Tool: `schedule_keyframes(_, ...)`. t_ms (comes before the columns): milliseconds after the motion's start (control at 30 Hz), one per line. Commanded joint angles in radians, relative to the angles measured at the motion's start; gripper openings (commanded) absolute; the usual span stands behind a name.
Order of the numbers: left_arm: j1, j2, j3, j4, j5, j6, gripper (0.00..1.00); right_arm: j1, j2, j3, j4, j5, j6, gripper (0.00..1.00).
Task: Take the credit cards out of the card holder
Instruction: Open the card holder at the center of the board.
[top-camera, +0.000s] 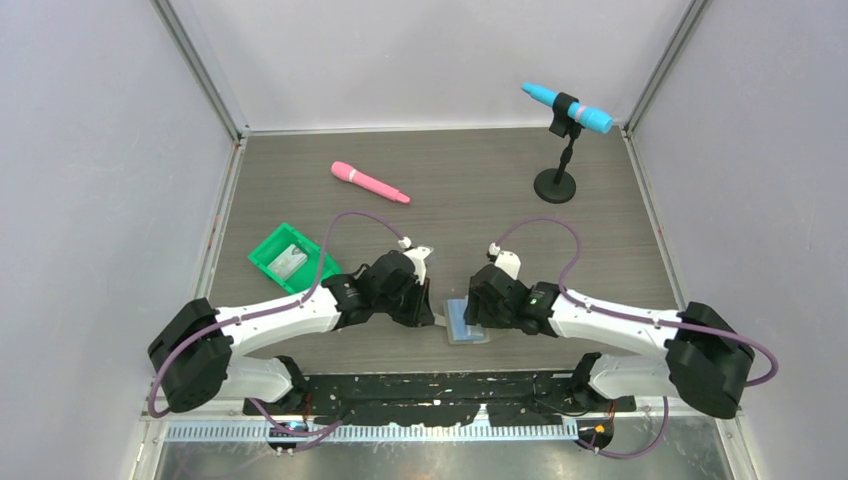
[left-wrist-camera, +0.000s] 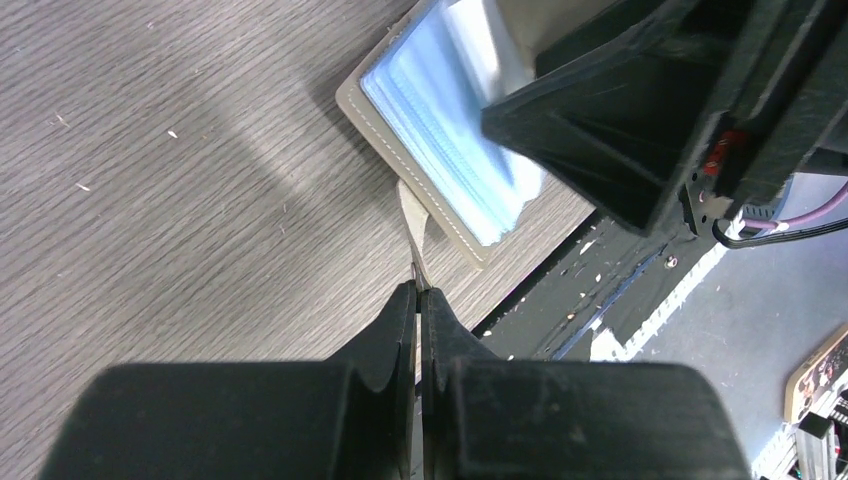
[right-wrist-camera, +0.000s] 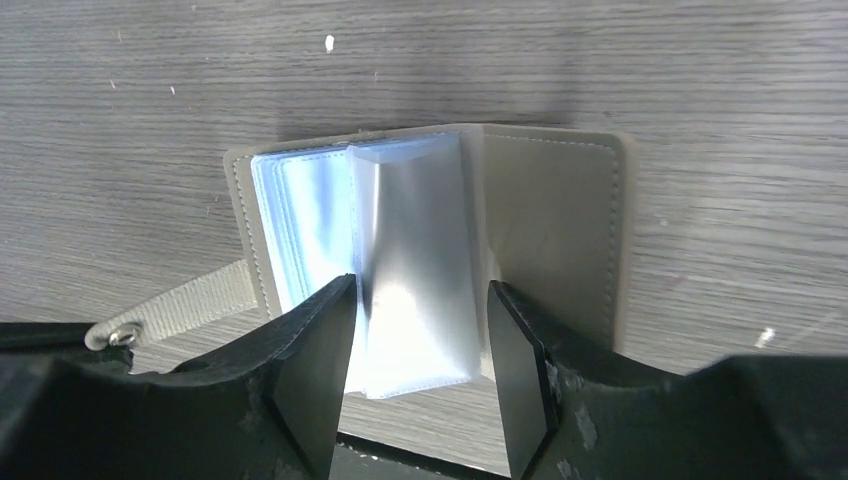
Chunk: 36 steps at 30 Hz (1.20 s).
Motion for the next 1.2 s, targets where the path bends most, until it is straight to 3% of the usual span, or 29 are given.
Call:
schedule_keyframes(0, 0.004, -0.048, -0.003, -0.003, -0.027, 0.028, 0.0, 0.002, -0.088, 0.008, -0.112, 0.105, -0.029, 0.57)
schedule_keyframes(367, 0.003, -0.045, 0.002, -0.008, -0.012, 0.018, 0.0, -0.014, -0.185, -0.062, -0.193, 0.167, -0.011, 0.56)
schedule_keyframes(700, 0.003, -0.019, 0.031, 0.002, 0.027, 0.008, 0.0, -0.016, -0.221, -0.065, -0.262, 0.205, 0.052, 0.47)
schedule_keyframes(900, 0.004, -0.012, 0.037, 0.004, 0.035, -0.002, 0.0, -0.018, -0.182, -0.079, -0.242, 0.204, 0.08, 0.38)
schedule_keyframes(1167, 0.004, -0.016, 0.038, -0.008, 0.034, -0.003, 0.0, -0.018, -0.14, -0.119, -0.184, 0.2, 0.076, 0.36)
